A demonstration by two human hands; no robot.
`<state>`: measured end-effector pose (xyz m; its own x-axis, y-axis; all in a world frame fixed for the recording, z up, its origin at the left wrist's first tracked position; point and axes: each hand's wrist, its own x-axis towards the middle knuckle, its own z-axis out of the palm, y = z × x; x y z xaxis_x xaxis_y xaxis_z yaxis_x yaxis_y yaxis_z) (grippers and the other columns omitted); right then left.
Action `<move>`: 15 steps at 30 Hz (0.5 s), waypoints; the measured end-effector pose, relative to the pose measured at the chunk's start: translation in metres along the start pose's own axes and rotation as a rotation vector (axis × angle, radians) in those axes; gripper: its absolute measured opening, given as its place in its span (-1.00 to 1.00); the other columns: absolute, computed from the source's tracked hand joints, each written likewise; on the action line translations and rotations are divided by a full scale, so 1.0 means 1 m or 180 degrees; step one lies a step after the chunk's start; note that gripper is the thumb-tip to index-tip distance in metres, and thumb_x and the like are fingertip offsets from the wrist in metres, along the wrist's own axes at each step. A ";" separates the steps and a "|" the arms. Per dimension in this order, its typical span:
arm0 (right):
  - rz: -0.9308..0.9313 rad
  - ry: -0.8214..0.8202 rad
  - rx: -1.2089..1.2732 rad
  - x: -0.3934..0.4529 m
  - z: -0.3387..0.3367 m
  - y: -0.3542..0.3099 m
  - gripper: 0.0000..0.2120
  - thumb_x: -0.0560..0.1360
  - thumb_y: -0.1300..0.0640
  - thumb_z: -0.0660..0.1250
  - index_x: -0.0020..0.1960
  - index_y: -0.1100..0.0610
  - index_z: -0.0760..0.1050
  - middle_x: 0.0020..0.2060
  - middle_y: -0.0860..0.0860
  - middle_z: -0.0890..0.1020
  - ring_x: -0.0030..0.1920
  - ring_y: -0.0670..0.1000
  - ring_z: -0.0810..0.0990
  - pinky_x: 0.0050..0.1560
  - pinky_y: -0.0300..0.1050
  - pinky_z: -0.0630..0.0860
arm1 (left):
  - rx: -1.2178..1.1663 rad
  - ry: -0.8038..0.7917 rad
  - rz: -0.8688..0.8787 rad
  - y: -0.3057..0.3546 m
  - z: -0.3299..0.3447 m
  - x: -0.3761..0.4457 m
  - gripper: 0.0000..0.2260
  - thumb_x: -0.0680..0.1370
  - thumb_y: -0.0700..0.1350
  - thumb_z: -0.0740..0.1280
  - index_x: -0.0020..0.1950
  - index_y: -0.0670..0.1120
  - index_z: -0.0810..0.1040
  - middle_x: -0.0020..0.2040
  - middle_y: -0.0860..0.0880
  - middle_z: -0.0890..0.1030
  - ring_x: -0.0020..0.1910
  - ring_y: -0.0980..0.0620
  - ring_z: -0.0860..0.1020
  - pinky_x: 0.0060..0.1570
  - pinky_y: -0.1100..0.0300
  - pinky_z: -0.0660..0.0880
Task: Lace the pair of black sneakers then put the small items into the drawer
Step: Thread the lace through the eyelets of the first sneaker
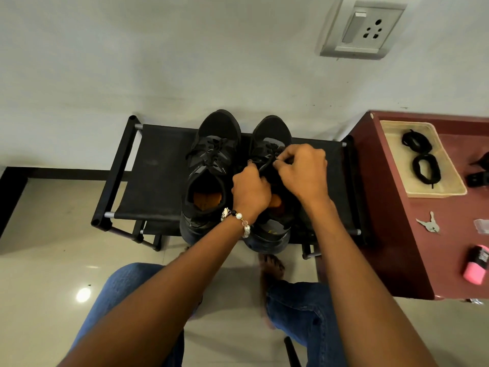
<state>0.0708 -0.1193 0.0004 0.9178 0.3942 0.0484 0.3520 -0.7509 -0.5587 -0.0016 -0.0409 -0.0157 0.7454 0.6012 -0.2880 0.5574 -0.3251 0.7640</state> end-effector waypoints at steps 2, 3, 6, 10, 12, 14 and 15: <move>0.0507 0.0093 0.0748 0.000 -0.005 0.001 -0.92 0.38 0.20 0.47 -0.28 0.07 0.65 -0.33 -0.05 0.65 -0.14 0.03 0.66 -0.04 -0.08 0.60 | 0.0088 -0.0040 0.0007 -0.001 0.001 0.001 -0.66 0.60 -0.22 0.16 0.37 -0.19 0.39 0.10 -0.20 0.57 0.08 -0.19 0.55 0.07 -0.08 0.55; 0.0825 0.0144 0.1197 0.000 -0.007 0.000 -0.89 0.35 0.24 0.46 -0.32 0.09 0.63 -0.35 -0.04 0.66 -0.19 0.01 0.66 -0.07 -0.07 0.62 | 0.0111 -0.0049 -0.0010 -0.001 0.000 0.001 -0.65 0.60 -0.22 0.16 0.39 -0.19 0.38 0.11 -0.21 0.57 0.10 -0.20 0.54 0.09 -0.10 0.54; 0.2086 0.0225 0.3313 0.004 -0.018 0.005 -0.86 0.44 0.40 0.25 -0.24 0.25 0.51 -0.28 0.17 0.65 -0.27 0.15 0.69 -0.18 0.08 0.67 | 0.0152 -0.0055 -0.0029 -0.002 0.000 0.003 -0.64 0.61 -0.21 0.15 0.41 -0.20 0.35 0.11 -0.23 0.57 0.09 -0.21 0.54 0.08 -0.10 0.53; 0.2486 0.0425 0.3469 0.012 -0.026 0.034 -0.87 0.59 0.26 0.26 -0.12 0.27 0.46 -0.25 0.19 0.59 -0.26 0.17 0.67 -0.16 0.18 0.66 | 0.0135 -0.0086 0.0008 -0.001 -0.001 0.001 -0.65 0.61 -0.20 0.17 0.41 -0.18 0.36 0.09 -0.21 0.58 0.06 -0.18 0.56 0.06 -0.04 0.55; 0.2160 0.0428 0.1914 0.014 -0.023 0.040 -0.77 0.52 0.07 0.41 -0.14 0.24 0.49 -0.21 0.17 0.60 -0.18 0.19 0.65 -0.12 0.17 0.65 | 0.0149 -0.0134 -0.0054 0.003 -0.003 -0.003 -0.68 0.60 -0.18 0.21 0.36 -0.18 0.39 0.10 -0.20 0.58 0.07 -0.18 0.56 0.03 0.02 0.54; 0.1713 0.0300 0.0438 0.011 -0.027 0.034 -0.69 0.45 -0.02 0.48 -0.04 0.22 0.53 -0.03 0.18 0.61 0.03 0.24 0.61 0.02 0.12 0.60 | 0.0270 -0.0356 -0.0170 0.009 -0.011 -0.007 -0.75 0.59 -0.13 0.26 0.24 -0.19 0.44 0.08 -0.17 0.56 0.00 -0.13 0.55 -0.08 0.10 0.51; 0.1427 0.0210 0.0125 0.011 -0.033 0.027 -0.65 0.44 -0.02 0.49 0.04 0.22 0.55 0.06 0.18 0.60 0.11 0.24 0.58 0.08 0.10 0.56 | 0.0366 -0.0531 -0.0208 0.013 -0.018 -0.010 -0.80 0.58 -0.09 0.29 0.13 -0.17 0.47 0.02 -0.14 0.55 -0.06 -0.10 0.54 -0.13 0.11 0.50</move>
<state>0.0962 -0.1529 0.0134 0.9881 -0.0009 -0.1535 -0.0889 -0.8186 -0.5674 -0.0083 -0.0378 0.0073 0.7512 0.4977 -0.4336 0.6374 -0.3763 0.6724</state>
